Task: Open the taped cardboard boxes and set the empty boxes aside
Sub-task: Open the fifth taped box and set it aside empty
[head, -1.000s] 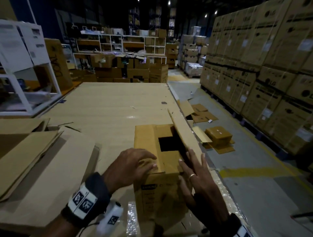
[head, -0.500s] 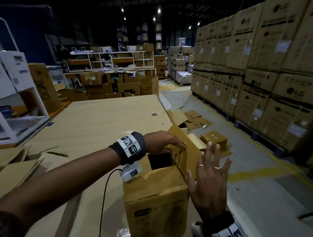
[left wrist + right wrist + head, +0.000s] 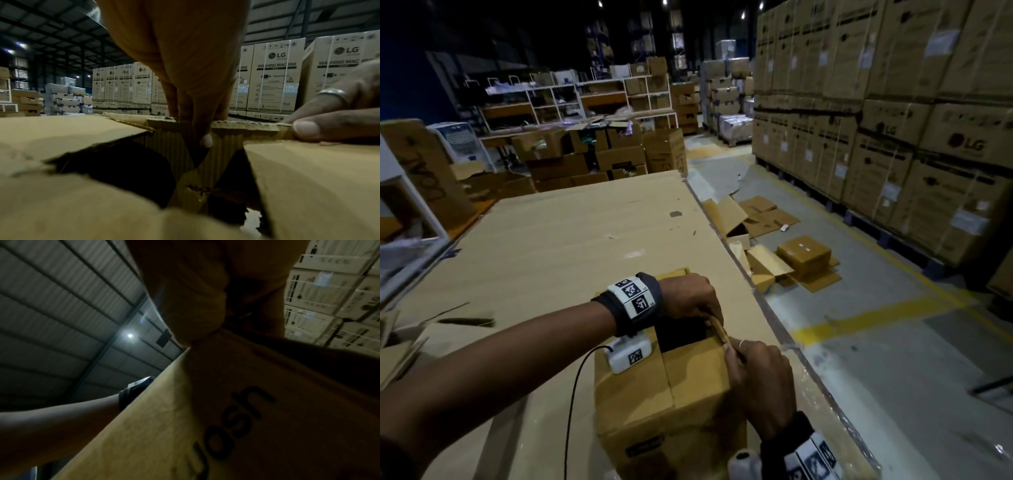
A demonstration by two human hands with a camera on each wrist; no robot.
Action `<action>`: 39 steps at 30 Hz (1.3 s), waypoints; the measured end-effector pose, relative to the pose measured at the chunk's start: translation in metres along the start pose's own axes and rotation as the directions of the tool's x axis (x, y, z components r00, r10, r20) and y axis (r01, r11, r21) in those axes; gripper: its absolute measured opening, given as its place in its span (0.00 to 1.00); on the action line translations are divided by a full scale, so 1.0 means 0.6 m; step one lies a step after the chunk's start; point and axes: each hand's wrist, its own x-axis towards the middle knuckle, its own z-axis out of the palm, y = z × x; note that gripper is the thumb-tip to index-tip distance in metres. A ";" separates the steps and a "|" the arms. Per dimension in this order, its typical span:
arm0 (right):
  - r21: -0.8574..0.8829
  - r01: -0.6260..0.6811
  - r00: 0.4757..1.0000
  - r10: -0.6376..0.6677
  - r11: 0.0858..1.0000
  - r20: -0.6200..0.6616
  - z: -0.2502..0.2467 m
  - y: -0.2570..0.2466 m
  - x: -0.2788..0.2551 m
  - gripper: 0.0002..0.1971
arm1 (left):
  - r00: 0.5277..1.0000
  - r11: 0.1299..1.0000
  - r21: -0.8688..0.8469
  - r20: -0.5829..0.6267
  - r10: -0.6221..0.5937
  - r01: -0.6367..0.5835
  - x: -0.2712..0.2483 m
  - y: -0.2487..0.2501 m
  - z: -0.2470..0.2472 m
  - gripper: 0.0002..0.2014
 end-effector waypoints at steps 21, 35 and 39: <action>0.082 0.016 0.984 -0.030 0.997 0.177 0.007 -0.030 0.061 0.23 | 0.982 0.943 0.279 0.010 -0.189 0.179 -0.001 -0.072 -0.021 0.12; 0.174 0.382 0.876 -0.416 0.908 0.246 -0.022 -0.034 0.036 0.23 | 0.823 0.821 0.073 -0.008 -0.568 0.567 -0.161 0.054 -0.073 0.46; 0.090 0.475 0.804 -0.473 0.875 0.361 -0.014 -0.040 0.026 0.19 | 0.664 0.650 -0.202 0.003 -0.747 0.732 -0.264 0.164 -0.023 0.51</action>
